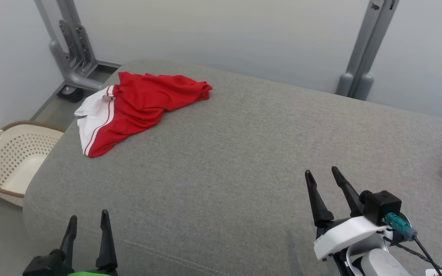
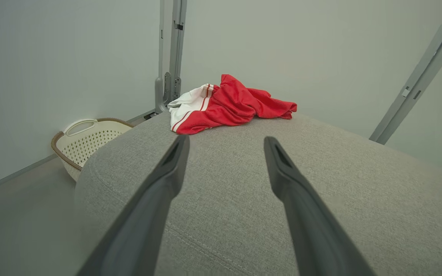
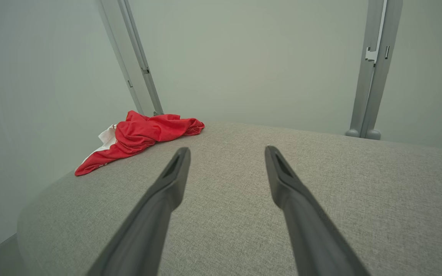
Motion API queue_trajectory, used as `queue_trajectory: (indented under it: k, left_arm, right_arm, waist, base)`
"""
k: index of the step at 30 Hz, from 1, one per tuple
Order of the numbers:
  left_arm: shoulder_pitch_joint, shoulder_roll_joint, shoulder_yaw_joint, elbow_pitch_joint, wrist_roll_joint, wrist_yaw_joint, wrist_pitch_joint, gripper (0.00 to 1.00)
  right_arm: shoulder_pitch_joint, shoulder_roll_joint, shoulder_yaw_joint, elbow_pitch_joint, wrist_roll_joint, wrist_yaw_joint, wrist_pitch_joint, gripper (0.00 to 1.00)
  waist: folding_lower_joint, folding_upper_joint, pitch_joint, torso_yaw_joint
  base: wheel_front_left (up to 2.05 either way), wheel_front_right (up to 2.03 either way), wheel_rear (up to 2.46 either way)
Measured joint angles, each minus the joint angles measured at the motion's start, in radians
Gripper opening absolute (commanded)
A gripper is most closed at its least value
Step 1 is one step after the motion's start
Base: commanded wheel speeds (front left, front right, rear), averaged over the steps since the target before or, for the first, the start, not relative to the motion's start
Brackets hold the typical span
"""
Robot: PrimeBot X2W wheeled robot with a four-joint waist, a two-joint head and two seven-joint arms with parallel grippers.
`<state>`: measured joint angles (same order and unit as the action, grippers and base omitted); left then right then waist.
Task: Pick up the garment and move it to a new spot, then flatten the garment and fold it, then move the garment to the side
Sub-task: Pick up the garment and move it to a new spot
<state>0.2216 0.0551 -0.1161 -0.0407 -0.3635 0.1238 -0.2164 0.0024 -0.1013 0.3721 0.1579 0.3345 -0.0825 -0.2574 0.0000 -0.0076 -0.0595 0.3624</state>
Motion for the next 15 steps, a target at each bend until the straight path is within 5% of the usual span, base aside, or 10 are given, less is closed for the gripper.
queue_trajectory:
  k: [7, 15]
  left_arm:
    - [0.000, 0.000, 0.026, -0.007, 0.000, 0.000, 0.000, 1.00]
    - [-0.038, 0.025, 0.024, -0.060, 0.000, -0.003, 0.032, 1.00]
  right_arm:
    - [0.007, 0.007, 0.020, 0.001, -0.005, 0.000, 0.000, 1.00]
    - [0.007, 0.001, 0.002, -0.007, -0.028, -0.016, 0.000, 1.00]
  waist:
    - [0.0000, 0.0000, 0.002, 0.065]
    - [0.0000, 0.0000, 0.032, 0.054]
  base:
    - [0.00, 0.00, 0.00]
    - [0.00, 0.00, 0.00]
